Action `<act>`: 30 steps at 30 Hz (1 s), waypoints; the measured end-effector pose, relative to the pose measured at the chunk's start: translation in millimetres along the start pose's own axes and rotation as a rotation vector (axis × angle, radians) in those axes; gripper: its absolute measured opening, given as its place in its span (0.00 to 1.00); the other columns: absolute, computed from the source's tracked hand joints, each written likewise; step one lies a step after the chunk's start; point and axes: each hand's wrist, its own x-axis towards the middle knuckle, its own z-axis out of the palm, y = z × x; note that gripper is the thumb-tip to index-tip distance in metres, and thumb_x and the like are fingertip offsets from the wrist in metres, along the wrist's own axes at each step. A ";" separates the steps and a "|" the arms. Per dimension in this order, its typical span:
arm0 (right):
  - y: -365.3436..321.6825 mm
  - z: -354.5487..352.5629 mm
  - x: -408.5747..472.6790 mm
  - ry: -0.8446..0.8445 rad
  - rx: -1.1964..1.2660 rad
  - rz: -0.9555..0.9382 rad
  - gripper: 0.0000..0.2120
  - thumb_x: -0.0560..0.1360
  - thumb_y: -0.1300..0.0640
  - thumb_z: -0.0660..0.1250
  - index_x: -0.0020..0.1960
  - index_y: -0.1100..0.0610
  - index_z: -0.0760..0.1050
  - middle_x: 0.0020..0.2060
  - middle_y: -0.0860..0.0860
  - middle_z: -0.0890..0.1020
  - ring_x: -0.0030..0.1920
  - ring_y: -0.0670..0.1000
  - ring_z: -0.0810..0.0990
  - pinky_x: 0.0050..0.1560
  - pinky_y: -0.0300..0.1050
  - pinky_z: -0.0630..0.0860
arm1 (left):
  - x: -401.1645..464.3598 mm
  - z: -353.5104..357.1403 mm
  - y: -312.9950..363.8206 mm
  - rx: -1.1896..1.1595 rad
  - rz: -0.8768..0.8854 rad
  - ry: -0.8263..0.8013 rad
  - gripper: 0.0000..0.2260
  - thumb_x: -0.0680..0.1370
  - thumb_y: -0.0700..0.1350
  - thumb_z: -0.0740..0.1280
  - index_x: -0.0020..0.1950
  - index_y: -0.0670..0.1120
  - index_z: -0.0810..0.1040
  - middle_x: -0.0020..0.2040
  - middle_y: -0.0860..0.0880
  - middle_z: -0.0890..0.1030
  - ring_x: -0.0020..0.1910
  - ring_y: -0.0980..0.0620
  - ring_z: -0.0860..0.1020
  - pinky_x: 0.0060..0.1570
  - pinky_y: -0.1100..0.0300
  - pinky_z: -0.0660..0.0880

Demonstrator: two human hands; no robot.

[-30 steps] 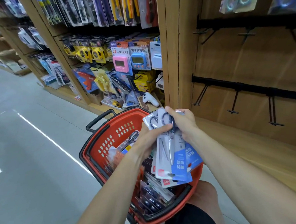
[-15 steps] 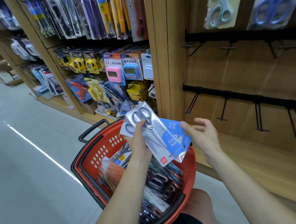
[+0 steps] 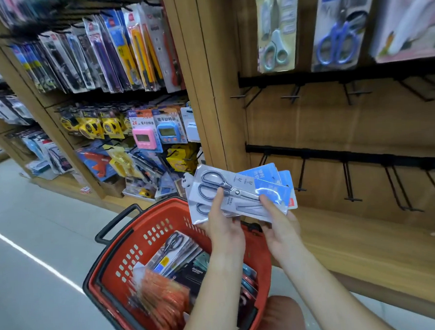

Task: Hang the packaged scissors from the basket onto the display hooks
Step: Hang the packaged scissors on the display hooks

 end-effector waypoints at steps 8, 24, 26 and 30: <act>-83.0 -20.0 16.5 -0.038 -0.211 -0.092 0.11 0.73 0.65 0.77 0.53 0.55 0.82 0.45 0.48 0.87 0.40 0.44 0.85 0.39 0.39 0.78 | -10.0 -38.3 19.9 0.181 -0.280 -0.251 0.35 0.73 0.68 0.72 0.72 0.46 0.79 0.65 0.43 0.83 0.64 0.39 0.81 0.52 0.51 0.77; -181.5 -49.6 17.4 -0.169 -0.586 -0.139 0.11 0.69 0.69 0.78 0.50 0.60 0.84 0.42 0.53 0.89 0.37 0.47 0.87 0.32 0.35 0.78 | -35.4 -28.2 -39.0 0.190 -0.780 -0.524 0.39 0.75 0.66 0.70 0.80 0.46 0.69 0.76 0.35 0.73 0.73 0.27 0.72 0.68 0.21 0.66; -178.1 -56.8 22.8 -0.096 -0.477 -0.180 0.15 0.67 0.69 0.79 0.53 0.62 0.84 0.47 0.57 0.88 0.39 0.50 0.87 0.36 0.39 0.80 | -40.2 -15.8 -50.4 0.129 -0.797 -0.552 0.37 0.76 0.62 0.70 0.80 0.45 0.69 0.78 0.35 0.71 0.75 0.26 0.69 0.73 0.21 0.58; -163.3 -64.9 25.7 0.005 -0.245 -0.222 0.07 0.74 0.65 0.77 0.51 0.60 0.84 0.49 0.57 0.88 0.41 0.52 0.88 0.45 0.47 0.83 | -47.3 3.1 -73.2 0.214 -0.665 -0.555 0.29 0.76 0.50 0.67 0.76 0.42 0.74 0.71 0.36 0.79 0.71 0.29 0.75 0.74 0.29 0.65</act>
